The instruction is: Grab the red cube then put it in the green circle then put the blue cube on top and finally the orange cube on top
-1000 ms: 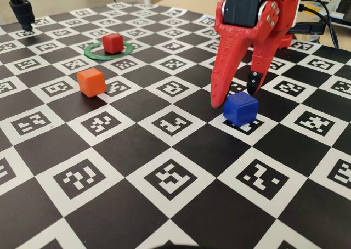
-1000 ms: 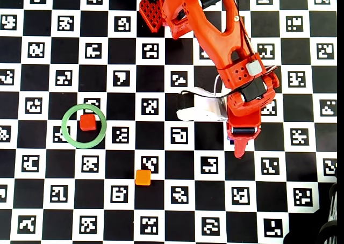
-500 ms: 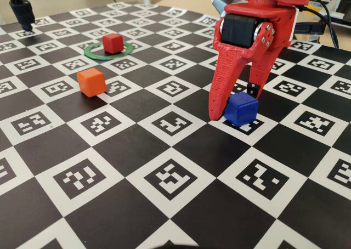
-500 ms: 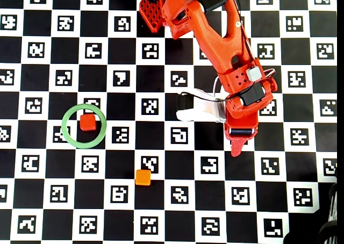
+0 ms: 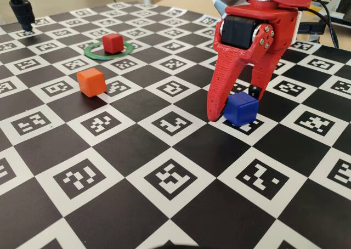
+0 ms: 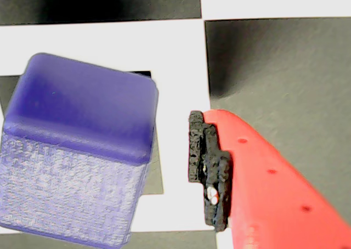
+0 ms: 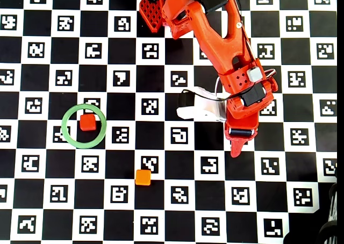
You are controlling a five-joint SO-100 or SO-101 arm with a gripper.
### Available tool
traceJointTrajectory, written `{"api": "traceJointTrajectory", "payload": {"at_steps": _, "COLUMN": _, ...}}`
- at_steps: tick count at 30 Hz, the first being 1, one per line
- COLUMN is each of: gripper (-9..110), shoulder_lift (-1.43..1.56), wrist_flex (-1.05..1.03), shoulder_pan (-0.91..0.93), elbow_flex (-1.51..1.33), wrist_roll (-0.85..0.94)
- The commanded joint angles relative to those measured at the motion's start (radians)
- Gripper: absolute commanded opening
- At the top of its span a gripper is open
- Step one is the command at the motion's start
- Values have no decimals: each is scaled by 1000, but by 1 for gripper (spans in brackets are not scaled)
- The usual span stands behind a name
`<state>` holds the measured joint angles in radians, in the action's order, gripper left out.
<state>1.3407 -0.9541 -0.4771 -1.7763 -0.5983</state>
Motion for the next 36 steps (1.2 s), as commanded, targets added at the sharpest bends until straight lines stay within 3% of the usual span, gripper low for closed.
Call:
{"api": "traceJointTrajectory", "payload": {"at_steps": 1, "gripper": 40, "shoulder_lift": 20, "wrist_flex": 6, "shoulder_pan": -6, "elbow_flex": 34, "wrist_roll": -29}}
{"api": "traceJointTrajectory", "payload": {"at_steps": 15, "gripper": 40, "shoulder_lift": 23, "wrist_flex": 9, "shoulder_pan": -44, "elbow_flex": 34, "wrist_roll": -178}}
{"api": "traceJointTrajectory", "payload": {"at_steps": 36, "gripper": 40, "shoulder_lift": 15, "wrist_flex": 52, "shoulder_pan": -21, "elbow_flex": 28, "wrist_roll": -137}}
